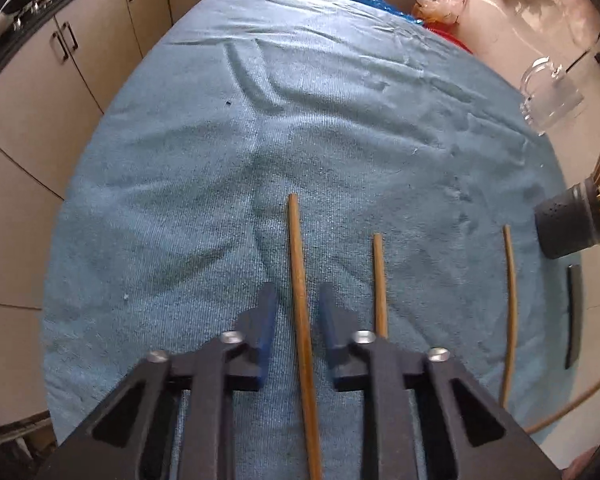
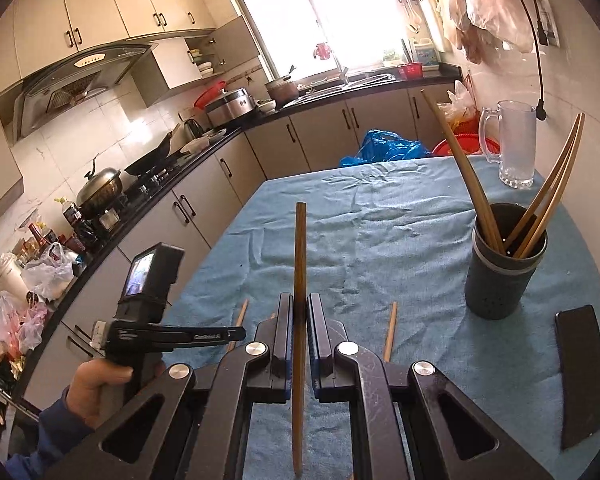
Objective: Organize utensils
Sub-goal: 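Carry the upright chopstick with the left gripper to the grey cup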
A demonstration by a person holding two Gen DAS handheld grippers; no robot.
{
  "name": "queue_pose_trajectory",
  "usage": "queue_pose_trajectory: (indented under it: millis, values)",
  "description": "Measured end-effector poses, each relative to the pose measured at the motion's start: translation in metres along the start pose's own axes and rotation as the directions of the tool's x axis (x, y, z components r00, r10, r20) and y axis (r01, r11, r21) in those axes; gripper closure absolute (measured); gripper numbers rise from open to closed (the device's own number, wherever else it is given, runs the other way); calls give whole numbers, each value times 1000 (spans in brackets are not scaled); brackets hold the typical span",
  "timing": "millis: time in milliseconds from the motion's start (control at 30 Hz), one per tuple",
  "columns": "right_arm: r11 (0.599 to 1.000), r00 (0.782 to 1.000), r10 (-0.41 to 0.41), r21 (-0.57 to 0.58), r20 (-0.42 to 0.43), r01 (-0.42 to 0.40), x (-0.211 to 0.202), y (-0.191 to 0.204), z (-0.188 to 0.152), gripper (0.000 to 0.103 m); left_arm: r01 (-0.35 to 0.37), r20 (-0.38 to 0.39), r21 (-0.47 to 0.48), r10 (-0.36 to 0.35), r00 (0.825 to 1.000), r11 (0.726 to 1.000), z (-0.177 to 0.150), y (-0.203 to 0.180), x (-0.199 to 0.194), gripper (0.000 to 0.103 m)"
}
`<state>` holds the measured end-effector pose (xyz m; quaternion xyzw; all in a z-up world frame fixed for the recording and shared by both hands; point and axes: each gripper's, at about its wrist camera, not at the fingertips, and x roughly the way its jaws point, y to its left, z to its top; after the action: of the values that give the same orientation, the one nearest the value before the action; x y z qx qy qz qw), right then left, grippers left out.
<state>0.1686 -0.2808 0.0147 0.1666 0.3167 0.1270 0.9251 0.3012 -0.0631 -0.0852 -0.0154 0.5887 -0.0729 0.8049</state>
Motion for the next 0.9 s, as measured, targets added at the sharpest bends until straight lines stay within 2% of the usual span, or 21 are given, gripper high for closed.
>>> queue_pose_trajectory:
  millis: [133,300,400,500,667,900]
  values:
    - [1000,1000,3,4,-2,-3,0,0,0,96,-42,33,39,40,999,998,-4,-5,1,97]
    - [1000,1000,3,3,3,-3,-2,0,0,96,49,123,5,-50,991,999,-15,6,-22,97]
    - [1000,1000,4,4,12,-4,-7,0,-1,96,68,229,9,-69,971,998,-22,8,-58,97]
    - [1000,1000,7,8,28,-7,-12,0,1,96,103,293,11,-101,951,995,-30,10,-90,97]
    - [1000,998,11,12,54,-12,-20,3,2,96,123,363,25,-124,923,992,-37,9,-125,97]
    - [1000,997,4,16,76,-5,-30,3,1,96,131,407,42,-137,903,990,-39,6,-147,97]
